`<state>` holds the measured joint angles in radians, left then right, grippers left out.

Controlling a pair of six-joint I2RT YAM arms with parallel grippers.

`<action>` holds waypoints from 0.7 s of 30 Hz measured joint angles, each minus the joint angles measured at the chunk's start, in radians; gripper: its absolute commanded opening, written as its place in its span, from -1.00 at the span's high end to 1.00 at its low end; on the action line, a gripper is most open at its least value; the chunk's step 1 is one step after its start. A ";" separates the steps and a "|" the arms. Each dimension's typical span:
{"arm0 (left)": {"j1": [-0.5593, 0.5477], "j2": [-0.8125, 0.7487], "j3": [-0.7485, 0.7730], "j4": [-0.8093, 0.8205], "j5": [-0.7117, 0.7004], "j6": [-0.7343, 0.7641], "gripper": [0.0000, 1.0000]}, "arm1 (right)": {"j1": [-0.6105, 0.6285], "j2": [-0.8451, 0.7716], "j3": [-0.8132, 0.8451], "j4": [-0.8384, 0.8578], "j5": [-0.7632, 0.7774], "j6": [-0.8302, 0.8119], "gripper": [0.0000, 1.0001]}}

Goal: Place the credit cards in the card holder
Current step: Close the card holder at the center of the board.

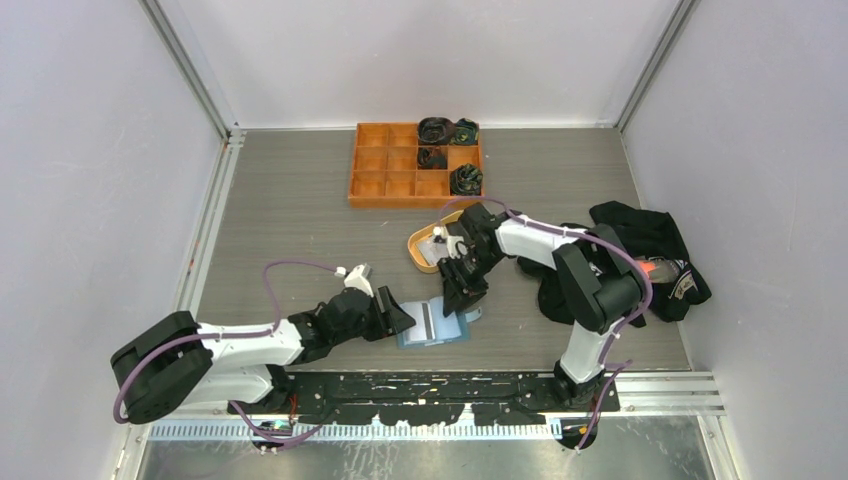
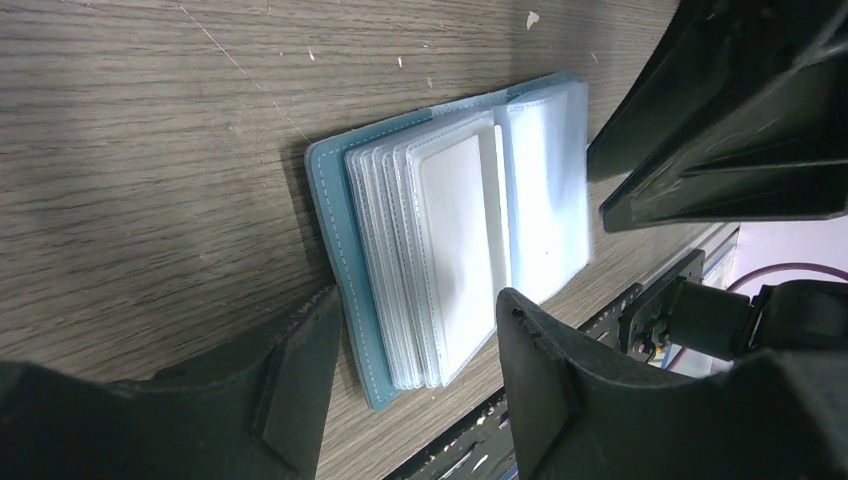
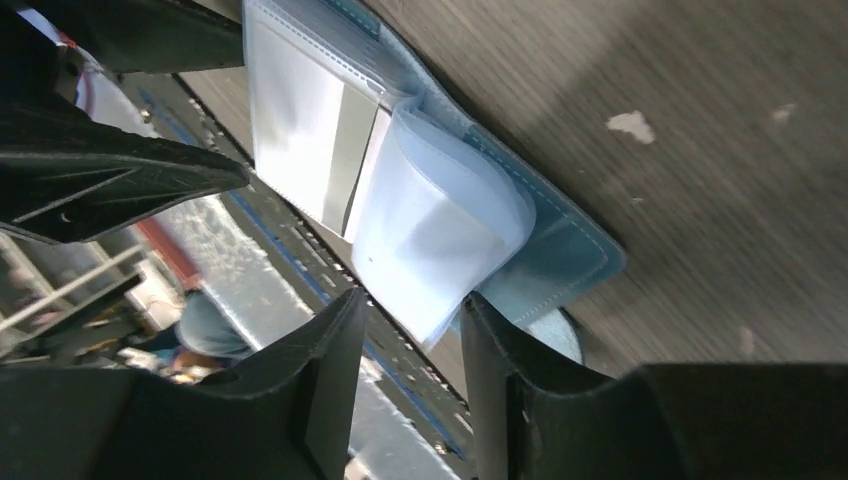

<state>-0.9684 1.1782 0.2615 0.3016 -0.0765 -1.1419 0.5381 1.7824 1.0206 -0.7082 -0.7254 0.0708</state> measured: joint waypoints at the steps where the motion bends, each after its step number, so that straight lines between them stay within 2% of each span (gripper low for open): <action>1: 0.000 0.000 0.000 0.002 0.000 -0.002 -0.18 | 0.000 -0.006 0.015 -0.017 0.010 -0.018 0.03; 6: 0.000 -0.008 -0.018 0.028 0.001 -0.008 -0.17 | 0.001 -0.169 0.034 -0.018 0.177 -0.116 0.02; 8: 0.000 -0.021 -0.033 0.039 0.001 -0.010 -0.17 | 0.002 -0.279 0.007 0.015 0.181 -0.163 0.05; 11: 0.000 -0.043 -0.051 0.047 0.000 -0.011 -0.17 | 0.027 -0.351 -0.023 0.033 0.176 -0.243 0.06; 13: 0.000 -0.051 -0.058 0.051 0.000 -0.010 -0.18 | 0.073 -0.311 -0.021 0.028 0.198 -0.284 0.11; 17: 0.000 -0.055 -0.071 0.090 0.000 -0.004 -0.18 | 0.145 -0.109 0.033 -0.009 0.269 -0.312 0.24; 19: 0.000 -0.054 -0.072 0.113 0.003 0.000 -0.18 | 0.154 -0.021 0.054 -0.031 0.296 -0.308 0.27; 21: 0.000 -0.046 -0.073 0.133 0.010 0.006 -0.18 | 0.154 -0.003 0.082 -0.049 0.313 -0.304 0.28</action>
<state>-0.9684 1.1324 0.1886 0.4343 -0.0669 -1.1362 0.6926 1.7794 1.1023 -0.7574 -0.4126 -0.2337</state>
